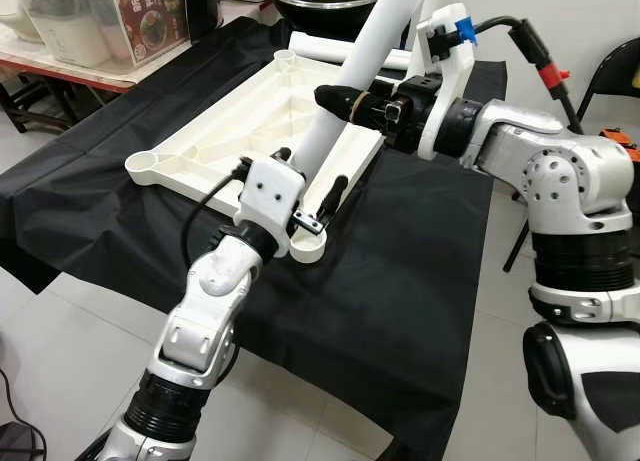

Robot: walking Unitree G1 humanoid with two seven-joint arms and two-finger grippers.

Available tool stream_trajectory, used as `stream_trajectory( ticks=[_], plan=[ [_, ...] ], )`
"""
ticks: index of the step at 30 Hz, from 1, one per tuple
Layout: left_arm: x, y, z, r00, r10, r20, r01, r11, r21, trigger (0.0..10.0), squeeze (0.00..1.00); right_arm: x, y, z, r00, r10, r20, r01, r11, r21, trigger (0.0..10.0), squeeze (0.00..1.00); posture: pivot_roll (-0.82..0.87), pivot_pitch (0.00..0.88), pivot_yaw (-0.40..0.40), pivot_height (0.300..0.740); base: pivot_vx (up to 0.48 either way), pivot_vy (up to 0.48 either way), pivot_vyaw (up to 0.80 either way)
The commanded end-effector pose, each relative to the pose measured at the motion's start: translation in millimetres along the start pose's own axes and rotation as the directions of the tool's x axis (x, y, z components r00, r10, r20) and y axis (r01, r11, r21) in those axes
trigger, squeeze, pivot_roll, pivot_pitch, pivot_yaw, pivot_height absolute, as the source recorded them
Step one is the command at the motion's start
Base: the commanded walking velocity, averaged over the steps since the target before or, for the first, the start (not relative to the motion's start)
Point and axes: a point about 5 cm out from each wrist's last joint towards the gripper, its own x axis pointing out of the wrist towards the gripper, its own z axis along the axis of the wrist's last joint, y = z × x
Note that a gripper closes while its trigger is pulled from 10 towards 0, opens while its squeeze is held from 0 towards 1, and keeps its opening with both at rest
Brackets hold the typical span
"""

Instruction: Building children table

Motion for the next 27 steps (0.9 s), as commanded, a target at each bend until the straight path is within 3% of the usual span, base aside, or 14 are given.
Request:
stream_trajectory(
  ticks=[1, 12, 13, 14, 15, 27],
  plan=[
    [1.5, 0.6, -4.2, 1.0, 0.02, -0.015, -0.02, 0.999, 0.033, 10.0, 0.0, 1.4, 8.3, 10.8, 0.999, 0.037, 0.033, -0.036, 0.999, -0.014, 10.0, 0.0, -0.04, 0.097, -0.02, 0.74, 0.0, 0.0, 0.0],
    [10.1, 1.3, -3.4, 0.996, 0.09, -0.021, -0.089, 0.996, 0.026, 10.0, 0.0, 5.5, 13.7, 6.4, 0.998, 0.063, 0.025, -0.063, 0.998, 0.002, 10.0, 0.0, -0.04, 0.098, -0.021, 0.74, 0.0, 0.0, 0.0],
    [10.0, 2.3, -3.3, 0.995, 0.097, -0.019, -0.097, 0.995, 0.035, 4.7, 0.0, 5.6, 13.8, 6.1, 0.998, 0.062, 0.023, -0.062, 0.998, 0.002, 10.0, 0.0, -0.04, 0.098, -0.021, 0.74, 0.0, 0.0, 0.0],
    [10.0, 2.3, -3.3, 0.995, 0.097, -0.019, -0.097, 0.995, 0.035, 4.7, 0.0, 5.6, 13.8, 6.1, 0.998, 0.062, 0.023, -0.062, 0.998, 0.002, 10.0, 0.0, -0.04, 0.098, -0.021, 0.74, 0.0, 0.0, 0.0],
    [9.6, 2.5, -3.3, 0.996, 0.091, -0.015, -0.091, 0.996, 0.026, 0.0, 0.0, 5.6, 13.5, 5.9, 0.998, 0.059, 0.021, -0.059, 0.998, 0.001, 10.0, 0.0, -0.04, 0.097, -0.021, 0.74, 0.0, 0.0, 0.0],
    [8.3, 6.2, -2.1, 0.995, 0.096, 0.001, -0.096, 0.995, 0.04, 0.0, 0.0, 5.3, 10.4, 5.8, 0.999, 0.035, 0.023, -0.034, 0.999, -0.028, 10.0, 0.0, -0.03, 0.098, -0.026, 0.74, 0.0, 0.0, 0.0]
  ],
)
